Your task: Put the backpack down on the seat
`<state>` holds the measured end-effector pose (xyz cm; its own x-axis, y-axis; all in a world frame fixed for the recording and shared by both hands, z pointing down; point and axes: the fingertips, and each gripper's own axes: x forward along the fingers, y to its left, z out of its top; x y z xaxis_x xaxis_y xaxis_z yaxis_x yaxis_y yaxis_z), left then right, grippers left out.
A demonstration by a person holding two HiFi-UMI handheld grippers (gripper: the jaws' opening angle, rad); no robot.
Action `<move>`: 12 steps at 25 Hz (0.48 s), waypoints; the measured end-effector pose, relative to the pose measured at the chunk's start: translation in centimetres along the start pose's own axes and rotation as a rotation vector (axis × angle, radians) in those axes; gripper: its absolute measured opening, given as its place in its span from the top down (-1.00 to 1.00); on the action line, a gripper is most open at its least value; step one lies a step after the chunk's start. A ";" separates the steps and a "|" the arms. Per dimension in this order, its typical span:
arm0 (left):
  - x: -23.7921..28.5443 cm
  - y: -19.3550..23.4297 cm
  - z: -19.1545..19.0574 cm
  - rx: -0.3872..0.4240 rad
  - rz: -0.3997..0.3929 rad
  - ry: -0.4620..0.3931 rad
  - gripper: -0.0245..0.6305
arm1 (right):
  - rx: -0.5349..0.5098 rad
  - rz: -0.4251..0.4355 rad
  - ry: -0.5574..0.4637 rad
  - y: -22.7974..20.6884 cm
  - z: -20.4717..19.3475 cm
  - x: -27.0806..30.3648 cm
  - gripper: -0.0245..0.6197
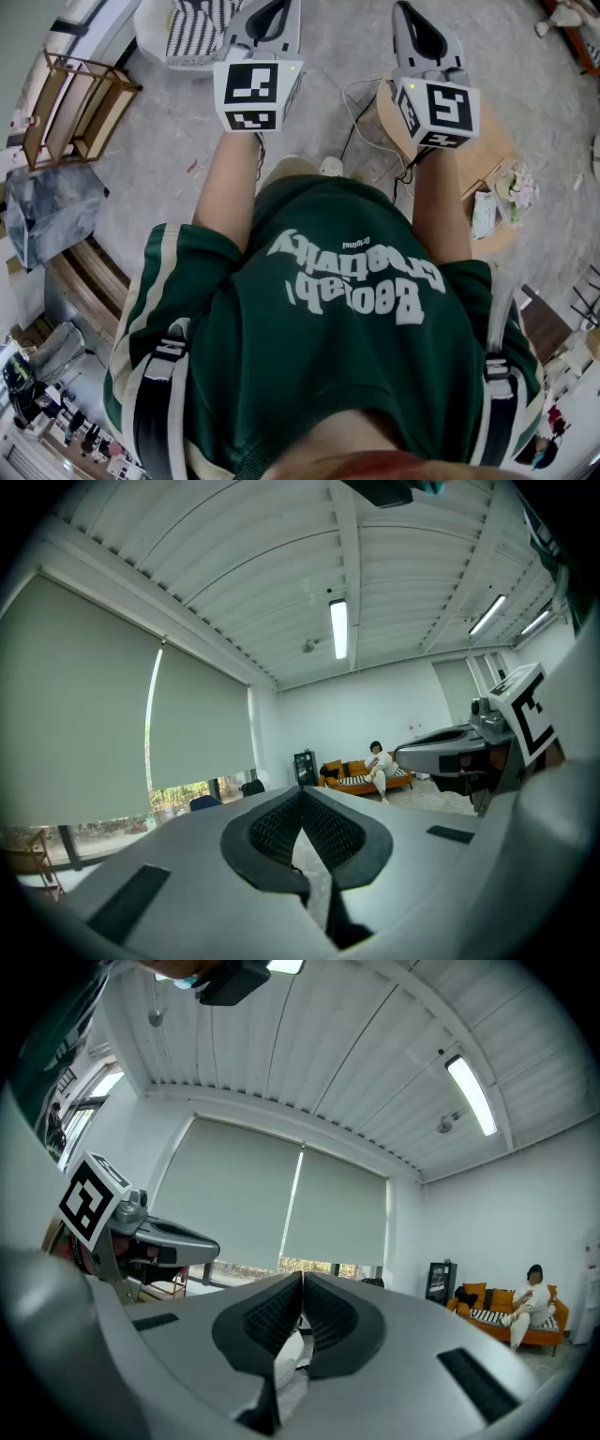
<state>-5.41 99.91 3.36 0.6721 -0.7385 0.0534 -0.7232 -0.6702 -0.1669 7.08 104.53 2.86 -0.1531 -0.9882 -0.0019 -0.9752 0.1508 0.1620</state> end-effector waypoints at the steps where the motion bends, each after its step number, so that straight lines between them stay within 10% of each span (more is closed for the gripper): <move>1: -0.1 -0.1 0.0 0.006 -0.001 0.001 0.87 | 0.002 0.000 0.002 0.0 -0.2 -0.1 0.82; 12: 0.2 -0.7 0.1 0.013 0.004 -0.003 0.87 | 0.031 -0.001 0.009 -1.0 -1.7 -0.5 0.81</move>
<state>-4.79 100.23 3.43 0.6694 -0.7412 0.0500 -0.7240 -0.6659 -0.1801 8.39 104.83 4.40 -0.1505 -0.9886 0.0066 -0.9799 0.1500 0.1312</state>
